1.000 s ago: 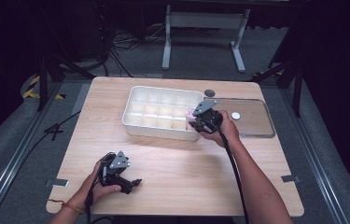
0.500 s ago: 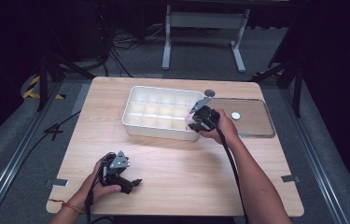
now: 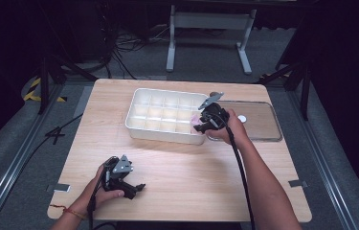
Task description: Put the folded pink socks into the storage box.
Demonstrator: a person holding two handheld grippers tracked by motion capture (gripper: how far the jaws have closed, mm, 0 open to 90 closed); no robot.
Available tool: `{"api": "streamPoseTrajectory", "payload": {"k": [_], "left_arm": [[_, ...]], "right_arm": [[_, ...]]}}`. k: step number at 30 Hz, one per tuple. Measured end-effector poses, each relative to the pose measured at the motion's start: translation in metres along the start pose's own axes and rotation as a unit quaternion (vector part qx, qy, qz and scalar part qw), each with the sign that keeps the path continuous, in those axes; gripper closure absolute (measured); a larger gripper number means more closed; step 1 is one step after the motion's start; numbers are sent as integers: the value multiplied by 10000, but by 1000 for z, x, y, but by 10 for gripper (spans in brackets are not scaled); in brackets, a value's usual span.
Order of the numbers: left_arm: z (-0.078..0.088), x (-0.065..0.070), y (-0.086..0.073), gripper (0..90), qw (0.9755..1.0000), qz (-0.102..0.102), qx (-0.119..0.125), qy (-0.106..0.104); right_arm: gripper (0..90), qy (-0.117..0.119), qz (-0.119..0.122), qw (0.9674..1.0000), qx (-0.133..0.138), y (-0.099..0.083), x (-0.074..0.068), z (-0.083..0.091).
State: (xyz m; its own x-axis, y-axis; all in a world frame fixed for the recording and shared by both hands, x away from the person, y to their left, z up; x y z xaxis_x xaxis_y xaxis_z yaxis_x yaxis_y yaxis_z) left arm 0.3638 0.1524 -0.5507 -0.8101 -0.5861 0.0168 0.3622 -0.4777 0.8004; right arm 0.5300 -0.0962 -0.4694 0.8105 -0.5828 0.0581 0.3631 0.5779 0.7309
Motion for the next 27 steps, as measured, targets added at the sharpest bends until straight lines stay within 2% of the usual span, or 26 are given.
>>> {"api": "streamPoseTrajectory", "payload": {"k": [2,6,10,16,20,27], "left_arm": [[0,0,0,33,10000,0,-3,4],[0,0,0,33,10000,-18,-12,-3],[0,0,0,33,10000,-16,-17,0],[0,0,0,33,10000,-17,-15,0],[0,0,0,33,10000,-17,-17,-4],[0,0,0,32,10000,-16,-10,1]], "right_arm": [[604,-24,-36,9999,-148,-2,1,-5],[684,13,23,9996,-263,-3,0,-11],[718,44,97,9990,-433,-5,0,-13],[733,79,144,9978,-643,-7,0,-17],[739,160,48,9973,-718,-9,2,-20],[743,186,249,9933,-1111,-16,-3,-26]]}}
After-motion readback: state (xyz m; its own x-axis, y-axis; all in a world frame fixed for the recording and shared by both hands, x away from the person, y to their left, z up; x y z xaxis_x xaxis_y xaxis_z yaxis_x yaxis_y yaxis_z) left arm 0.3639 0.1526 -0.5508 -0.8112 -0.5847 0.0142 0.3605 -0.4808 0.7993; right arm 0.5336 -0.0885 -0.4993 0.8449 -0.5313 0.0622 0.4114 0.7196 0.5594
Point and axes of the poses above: each handheld gripper's, and its own axes: z roughly backward along the jaws, y roughly out of its top, x roughly to its right, the point moved 9 cm from there along -z, roughly forward along the jaws, and after that the axes turned 11 degrees about x, right-handed, at the moved point
